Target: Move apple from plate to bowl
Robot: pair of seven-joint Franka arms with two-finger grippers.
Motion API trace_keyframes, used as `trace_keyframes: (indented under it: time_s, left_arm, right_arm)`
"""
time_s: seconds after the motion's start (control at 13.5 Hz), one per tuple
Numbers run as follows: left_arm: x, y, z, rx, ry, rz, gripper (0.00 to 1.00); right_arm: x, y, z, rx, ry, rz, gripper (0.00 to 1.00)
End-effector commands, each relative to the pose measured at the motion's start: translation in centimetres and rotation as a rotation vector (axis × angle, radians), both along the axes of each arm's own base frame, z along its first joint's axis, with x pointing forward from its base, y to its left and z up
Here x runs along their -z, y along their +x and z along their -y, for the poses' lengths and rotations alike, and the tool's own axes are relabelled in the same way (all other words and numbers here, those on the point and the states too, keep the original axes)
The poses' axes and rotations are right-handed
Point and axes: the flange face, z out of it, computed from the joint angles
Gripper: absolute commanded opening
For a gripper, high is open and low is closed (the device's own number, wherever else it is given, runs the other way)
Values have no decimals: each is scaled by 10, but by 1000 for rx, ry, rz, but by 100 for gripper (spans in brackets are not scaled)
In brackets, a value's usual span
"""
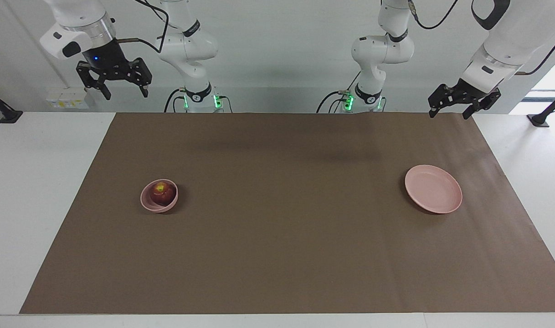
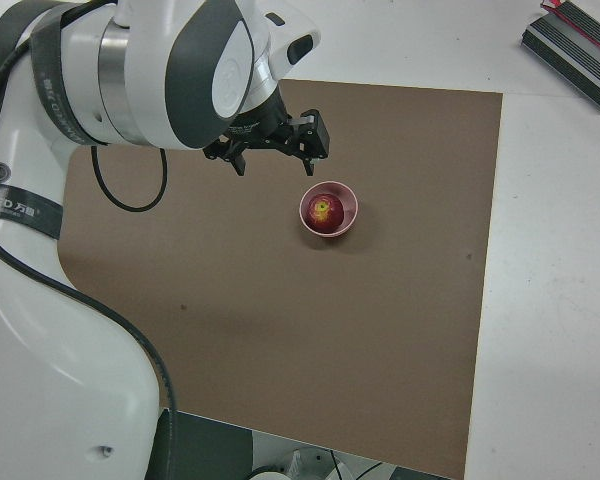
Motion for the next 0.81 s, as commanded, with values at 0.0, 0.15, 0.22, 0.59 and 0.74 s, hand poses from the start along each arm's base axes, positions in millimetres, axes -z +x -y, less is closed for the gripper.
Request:
trace_keyframes:
  time_s: [0.0, 0.15, 0.22, 0.59, 0.74]
  left_arm:
    - [-5, 1, 0, 6, 15, -6, 100]
    - [-4, 2, 0, 6, 15, -8, 100]
    - [-5, 1, 0, 6, 15, -6, 100]
    - [-5, 1, 0, 6, 15, -6, 100]
    - [-5, 1, 0, 6, 15, -6, 100]
  right_arm:
    - [-4, -3, 3, -8, 10, 1, 100]
    - [-5, -3, 2, -10, 11, 7, 100]
    - [-5, -3, 2, -10, 11, 7, 100]
    - [-5, -2, 2, -2, 11, 7, 100]
    - [-5, -2, 3, 2, 11, 7, 100]
